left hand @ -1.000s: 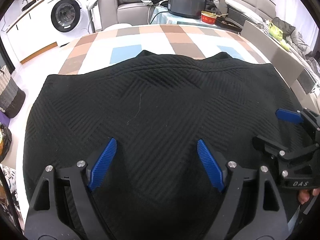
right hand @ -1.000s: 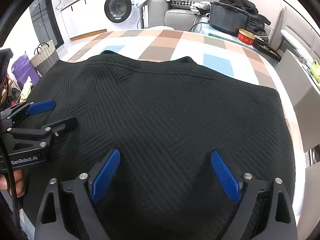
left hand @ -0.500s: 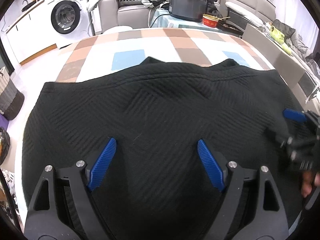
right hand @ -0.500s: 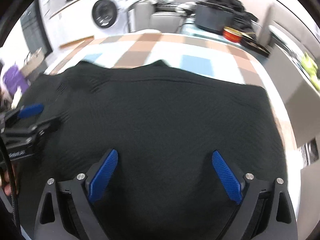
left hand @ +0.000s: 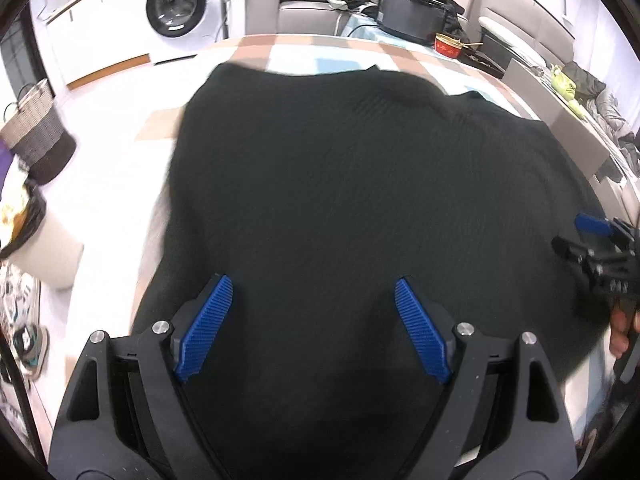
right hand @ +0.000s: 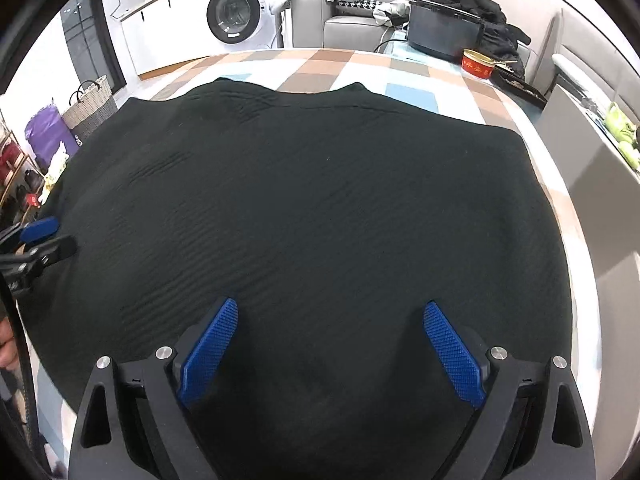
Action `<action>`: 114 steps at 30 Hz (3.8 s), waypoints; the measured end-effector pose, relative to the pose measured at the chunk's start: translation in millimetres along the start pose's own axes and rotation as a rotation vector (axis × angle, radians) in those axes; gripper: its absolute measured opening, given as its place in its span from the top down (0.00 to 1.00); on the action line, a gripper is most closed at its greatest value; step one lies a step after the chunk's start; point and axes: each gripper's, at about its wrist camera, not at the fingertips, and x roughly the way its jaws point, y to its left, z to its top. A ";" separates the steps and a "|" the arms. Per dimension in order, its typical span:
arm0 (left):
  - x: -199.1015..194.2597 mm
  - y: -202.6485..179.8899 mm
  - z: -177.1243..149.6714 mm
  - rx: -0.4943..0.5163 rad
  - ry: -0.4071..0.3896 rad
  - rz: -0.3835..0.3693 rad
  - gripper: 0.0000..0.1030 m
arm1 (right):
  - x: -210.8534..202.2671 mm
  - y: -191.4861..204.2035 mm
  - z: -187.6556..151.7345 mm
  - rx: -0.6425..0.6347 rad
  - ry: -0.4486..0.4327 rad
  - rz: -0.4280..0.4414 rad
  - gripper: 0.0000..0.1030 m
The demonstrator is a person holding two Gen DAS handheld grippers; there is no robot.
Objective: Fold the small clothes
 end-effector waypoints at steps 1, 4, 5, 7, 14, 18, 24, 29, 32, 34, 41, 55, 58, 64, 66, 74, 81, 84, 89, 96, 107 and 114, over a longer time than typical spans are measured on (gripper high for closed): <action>-8.4 4.1 -9.0 -0.003 -0.011 -0.009 0.20 | -2.3 0.9 -4.5 0.011 -0.001 0.006 0.07; -30.2 9.0 -32.4 0.019 -0.023 0.014 0.20 | -10.8 -0.8 -19.0 0.046 -0.008 0.014 0.07; -33.9 12.8 -39.8 0.027 -0.006 0.024 0.20 | -12.4 0.1 -22.1 0.046 -0.012 0.016 0.07; -37.9 22.3 -50.6 0.003 0.010 0.041 0.20 | -15.7 5.2 -30.4 0.021 -0.018 0.023 0.07; -73.2 60.5 -75.1 -0.165 0.003 0.029 0.20 | -26.5 7.9 -45.5 0.009 -0.017 0.010 0.07; -90.1 87.2 -88.7 -0.375 -0.002 -0.083 0.22 | -27.4 12.3 -45.4 0.015 -0.019 0.023 0.07; -81.8 88.5 -108.1 -0.596 -0.005 -0.286 0.27 | -30.5 30.5 -42.4 -0.013 -0.031 0.070 0.07; -62.3 73.6 -93.2 -0.586 -0.069 -0.252 0.28 | -32.7 48.3 -38.7 -0.054 -0.050 0.109 0.07; -50.4 66.1 -79.9 -0.602 -0.097 -0.220 0.27 | -31.7 57.6 -38.1 -0.071 -0.055 0.118 0.07; -42.8 59.6 -70.7 -0.613 -0.121 -0.199 0.27 | -28.6 58.4 -37.5 -0.074 -0.053 0.124 0.07; -18.9 61.4 -54.1 -0.712 -0.151 -0.139 0.80 | -19.2 62.5 -43.4 -0.132 -0.049 0.083 0.07; -65.3 -65.5 50.2 -0.118 -0.371 -0.261 0.85 | -46.0 11.6 -44.7 0.046 -0.092 0.108 0.07; -58.0 -130.3 68.2 0.045 -0.352 -0.361 0.86 | -60.4 -17.8 -49.8 0.116 -0.120 0.037 0.07; -11.8 -250.8 47.5 0.299 -0.127 -0.545 0.83 | -85.2 -77.7 -74.6 0.285 -0.133 -0.104 0.07; 7.2 -275.6 31.2 0.381 -0.011 -0.565 0.80 | -90.8 -94.7 -84.0 0.332 -0.124 -0.147 0.07; -17.7 -246.4 14.1 0.330 -0.031 -0.637 0.34 | -105.7 -113.3 -94.2 0.371 -0.122 -0.194 0.07; -13.1 -196.0 24.9 0.235 -0.055 -0.512 0.34 | -127.6 -108.7 -94.4 0.390 -0.169 -0.064 0.07; -2.2 -201.7 23.6 0.243 -0.035 -0.531 0.34 | -132.3 -109.4 -94.4 0.418 -0.179 -0.013 0.07; 16.5 -249.1 -2.4 0.411 0.056 -0.585 0.33 | -129.5 -105.9 -95.3 0.482 -0.175 0.121 0.07; 2.1 -232.7 -9.4 0.463 0.029 -0.588 0.32 | -93.2 -99.3 -86.9 0.563 -0.106 0.287 0.08; 8.4 -139.3 38.5 0.144 -0.018 -0.473 0.32 | -58.8 -89.4 -69.3 0.645 -0.029 0.280 0.64; 23.2 -108.7 45.5 0.100 0.000 -0.436 0.32 | -93.5 -84.7 -107.7 0.516 -0.052 0.225 0.81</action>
